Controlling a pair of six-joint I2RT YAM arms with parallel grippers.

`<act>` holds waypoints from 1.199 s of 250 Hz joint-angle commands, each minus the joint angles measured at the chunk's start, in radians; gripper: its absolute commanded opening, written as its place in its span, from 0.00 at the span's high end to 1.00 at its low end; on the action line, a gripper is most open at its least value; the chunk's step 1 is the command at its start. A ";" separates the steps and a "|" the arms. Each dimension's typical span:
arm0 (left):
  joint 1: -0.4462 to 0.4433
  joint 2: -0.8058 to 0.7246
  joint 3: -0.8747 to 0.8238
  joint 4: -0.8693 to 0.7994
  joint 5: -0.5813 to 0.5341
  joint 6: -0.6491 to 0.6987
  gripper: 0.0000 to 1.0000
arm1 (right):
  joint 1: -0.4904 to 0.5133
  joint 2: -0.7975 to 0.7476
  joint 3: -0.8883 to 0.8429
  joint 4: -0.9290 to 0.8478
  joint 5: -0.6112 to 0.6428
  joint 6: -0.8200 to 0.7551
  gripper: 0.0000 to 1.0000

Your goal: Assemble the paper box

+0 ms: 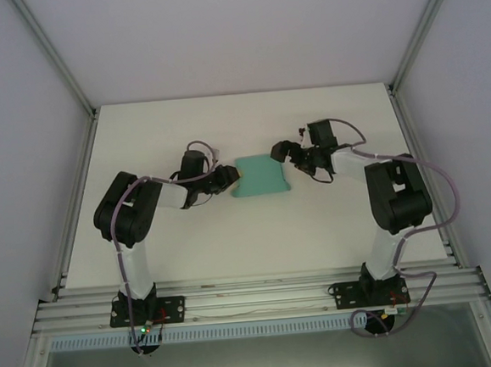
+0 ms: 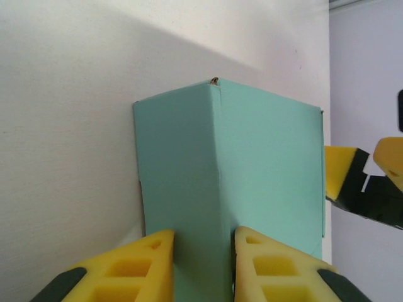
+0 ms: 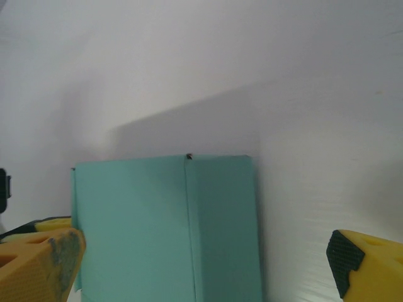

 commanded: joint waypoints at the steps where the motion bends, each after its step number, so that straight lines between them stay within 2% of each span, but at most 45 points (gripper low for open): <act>1: 0.015 0.057 -0.041 0.014 0.024 -0.030 0.77 | 0.000 0.019 0.027 0.009 -0.104 0.002 0.00; 27: 0.023 0.065 -0.055 0.052 0.047 -0.043 0.77 | -0.002 0.032 0.022 -0.002 -0.112 -0.018 0.00; 47: 0.023 0.064 -0.054 0.053 0.055 -0.040 0.77 | -0.002 0.043 0.018 0.017 -0.177 -0.021 0.00; 82: 0.026 0.062 -0.056 0.047 0.045 -0.041 0.77 | -0.002 0.064 0.000 0.096 -0.274 0.036 0.08; 147: 0.029 0.067 -0.084 0.097 0.047 -0.067 0.77 | -0.002 0.082 -0.033 0.102 -0.271 0.047 0.09; 173: 0.030 0.067 -0.090 0.109 0.051 -0.074 0.77 | -0.001 0.080 -0.048 0.123 -0.302 0.060 0.12; 186: 0.029 0.063 -0.090 0.114 0.053 -0.074 0.77 | -0.001 0.074 -0.056 0.145 -0.314 0.069 0.17; 217: 0.029 0.055 -0.084 0.106 0.059 -0.053 0.76 | 0.002 0.052 -0.079 0.216 -0.352 0.113 0.37; 262: 0.031 0.023 -0.053 0.107 0.069 -0.021 0.69 | 0.008 0.001 -0.104 0.281 -0.358 0.171 0.61; 277: 0.028 0.001 -0.036 0.079 0.062 0.006 0.66 | 0.007 -0.021 -0.107 0.253 -0.336 0.162 0.63; 300: 0.029 -0.032 -0.015 0.048 0.066 0.040 0.55 | 0.008 -0.057 -0.105 0.205 -0.310 0.158 0.64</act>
